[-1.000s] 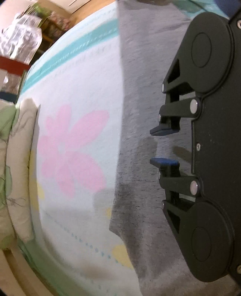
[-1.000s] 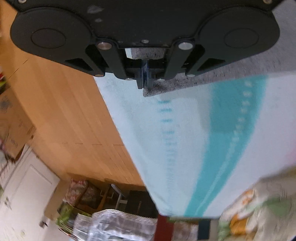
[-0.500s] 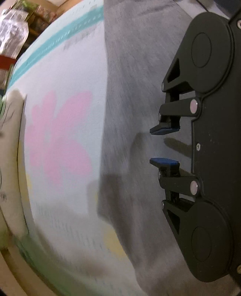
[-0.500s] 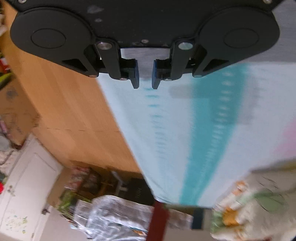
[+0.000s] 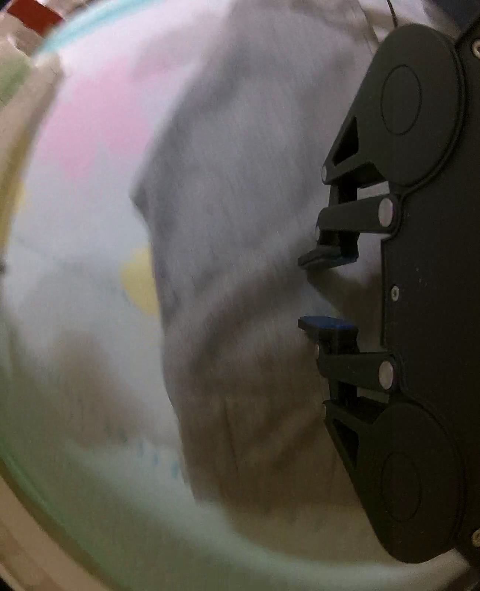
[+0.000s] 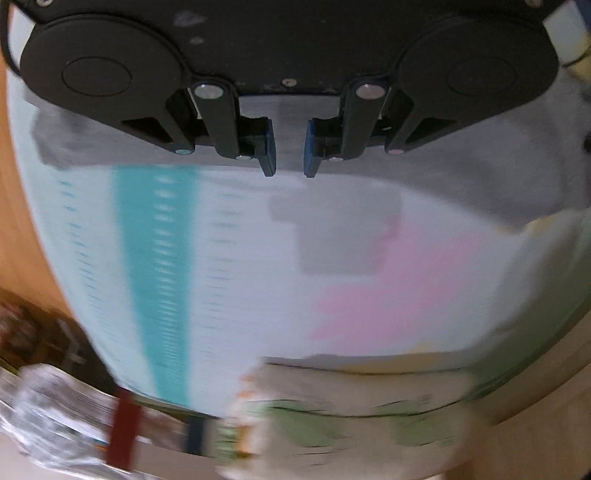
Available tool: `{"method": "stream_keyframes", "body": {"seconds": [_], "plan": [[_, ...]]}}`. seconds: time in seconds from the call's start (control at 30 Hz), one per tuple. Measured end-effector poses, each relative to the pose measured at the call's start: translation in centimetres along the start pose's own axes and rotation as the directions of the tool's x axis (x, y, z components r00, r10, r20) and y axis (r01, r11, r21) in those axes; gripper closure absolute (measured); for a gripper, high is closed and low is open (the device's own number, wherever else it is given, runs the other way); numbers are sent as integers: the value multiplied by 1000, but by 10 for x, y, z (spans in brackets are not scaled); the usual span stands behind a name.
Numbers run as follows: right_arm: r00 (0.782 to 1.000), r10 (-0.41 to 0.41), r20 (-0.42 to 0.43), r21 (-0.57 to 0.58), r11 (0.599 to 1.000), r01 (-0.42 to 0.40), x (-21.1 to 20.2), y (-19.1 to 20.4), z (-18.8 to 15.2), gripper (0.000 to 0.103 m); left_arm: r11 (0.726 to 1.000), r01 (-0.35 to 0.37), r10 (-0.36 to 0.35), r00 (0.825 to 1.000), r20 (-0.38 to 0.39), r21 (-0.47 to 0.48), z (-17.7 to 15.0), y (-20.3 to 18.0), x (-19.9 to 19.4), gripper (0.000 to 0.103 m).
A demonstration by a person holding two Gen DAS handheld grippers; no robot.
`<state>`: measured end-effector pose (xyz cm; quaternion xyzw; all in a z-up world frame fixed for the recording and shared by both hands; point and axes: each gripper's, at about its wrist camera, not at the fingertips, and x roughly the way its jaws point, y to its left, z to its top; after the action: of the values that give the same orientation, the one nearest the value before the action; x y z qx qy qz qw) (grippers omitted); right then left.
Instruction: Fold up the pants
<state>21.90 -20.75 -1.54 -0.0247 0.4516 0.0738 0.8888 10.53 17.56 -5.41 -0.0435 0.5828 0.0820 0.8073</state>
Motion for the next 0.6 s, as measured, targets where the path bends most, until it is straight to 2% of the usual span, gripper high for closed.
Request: {"method": "stream_keyframes", "body": {"seconds": [0.03,0.07,0.13,0.27,0.47,0.6], "plan": [[1000,27,-5,-12,1000,-28,-1,12,0,86,1000,-19,19,999,-41,2,-2,5,9,66],[998,57,-10,-17,998,-57,-3,24,1,86,1000,-7,6,998,-70,-7,-6,15,13,66],[993,117,-24,-27,993,-118,-4,47,-1,85,999,36,-38,998,-59,-31,-13,30,8,66],[979,200,-47,-91,975,-204,-6,92,-10,85,998,21,-21,1000,-10,-62,-15,57,-8,66],[962,261,-82,-165,948,-272,3,138,-26,85,986,42,-40,999,16,-164,-8,102,-21,65],[950,292,-108,-160,938,-306,9,151,-31,85,983,56,-60,998,-17,-174,-10,112,-9,62]]}}
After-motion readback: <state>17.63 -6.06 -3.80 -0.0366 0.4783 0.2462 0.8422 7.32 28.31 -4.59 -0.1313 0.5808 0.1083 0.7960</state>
